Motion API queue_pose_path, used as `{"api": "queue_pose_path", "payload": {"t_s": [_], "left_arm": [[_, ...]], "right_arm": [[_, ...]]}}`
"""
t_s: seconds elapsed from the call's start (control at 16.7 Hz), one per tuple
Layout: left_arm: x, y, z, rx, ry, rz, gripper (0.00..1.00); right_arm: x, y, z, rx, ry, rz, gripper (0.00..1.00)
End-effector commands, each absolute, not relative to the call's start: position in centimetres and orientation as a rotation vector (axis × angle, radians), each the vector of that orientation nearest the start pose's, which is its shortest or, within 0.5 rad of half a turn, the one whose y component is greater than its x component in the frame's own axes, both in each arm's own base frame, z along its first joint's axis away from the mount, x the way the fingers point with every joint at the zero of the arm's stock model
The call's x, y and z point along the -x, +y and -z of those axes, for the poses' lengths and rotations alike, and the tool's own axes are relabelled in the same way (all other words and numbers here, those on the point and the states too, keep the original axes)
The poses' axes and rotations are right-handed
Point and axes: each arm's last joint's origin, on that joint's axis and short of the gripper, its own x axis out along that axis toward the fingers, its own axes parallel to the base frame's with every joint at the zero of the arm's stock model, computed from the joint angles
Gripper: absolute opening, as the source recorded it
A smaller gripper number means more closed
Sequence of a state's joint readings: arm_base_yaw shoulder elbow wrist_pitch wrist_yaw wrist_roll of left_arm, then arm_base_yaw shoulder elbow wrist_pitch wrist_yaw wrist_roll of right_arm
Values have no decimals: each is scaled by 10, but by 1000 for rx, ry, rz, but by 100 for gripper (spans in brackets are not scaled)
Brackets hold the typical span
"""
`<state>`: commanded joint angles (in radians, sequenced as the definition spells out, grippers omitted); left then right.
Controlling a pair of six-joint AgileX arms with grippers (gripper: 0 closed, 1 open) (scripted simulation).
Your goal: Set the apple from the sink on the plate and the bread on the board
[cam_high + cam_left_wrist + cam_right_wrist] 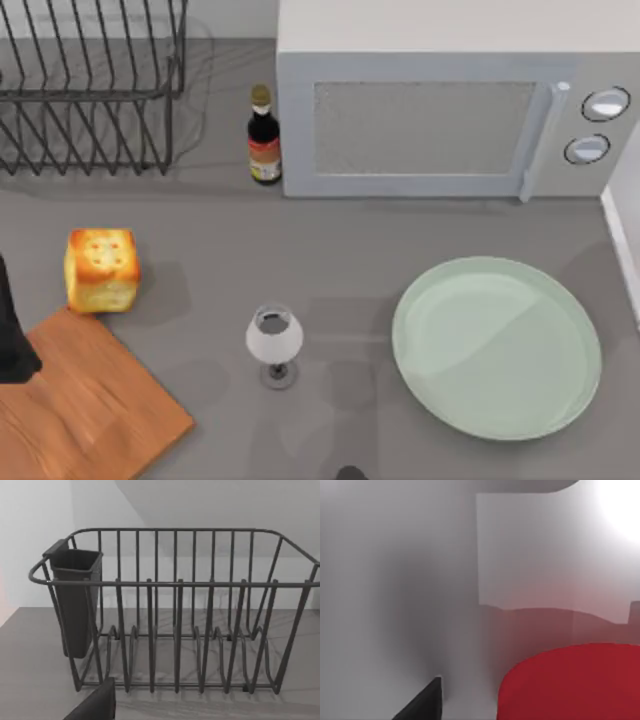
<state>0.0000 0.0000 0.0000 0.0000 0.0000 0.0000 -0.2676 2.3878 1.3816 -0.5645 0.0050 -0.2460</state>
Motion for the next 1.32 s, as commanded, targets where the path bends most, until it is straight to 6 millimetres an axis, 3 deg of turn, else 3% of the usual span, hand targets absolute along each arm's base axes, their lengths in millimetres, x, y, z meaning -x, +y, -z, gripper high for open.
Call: {"api": "queue_pose_path", "payload": {"t_s": [0.36,0.84,0.9,1.08,1.32], "left_arm": [[-106,-1,-160,0,0,0,100],[-106,-1,-160,0,0,0,100],[-106,-1,-160,0,0,0,100],[-106,-1,-160,0,0,0,100],[-106,-1,-160,0,0,0,100]], "right_arm": [[-386,-103,-6,-8,1571,8,2],[-386,-103,-6,-8,1571,8,0],[-393,-103,-35,-11,1517,12,0],[-396,-104,-48,-10,1512,13,0],[-396,-104,-98,-14,1533,9,0]]}}
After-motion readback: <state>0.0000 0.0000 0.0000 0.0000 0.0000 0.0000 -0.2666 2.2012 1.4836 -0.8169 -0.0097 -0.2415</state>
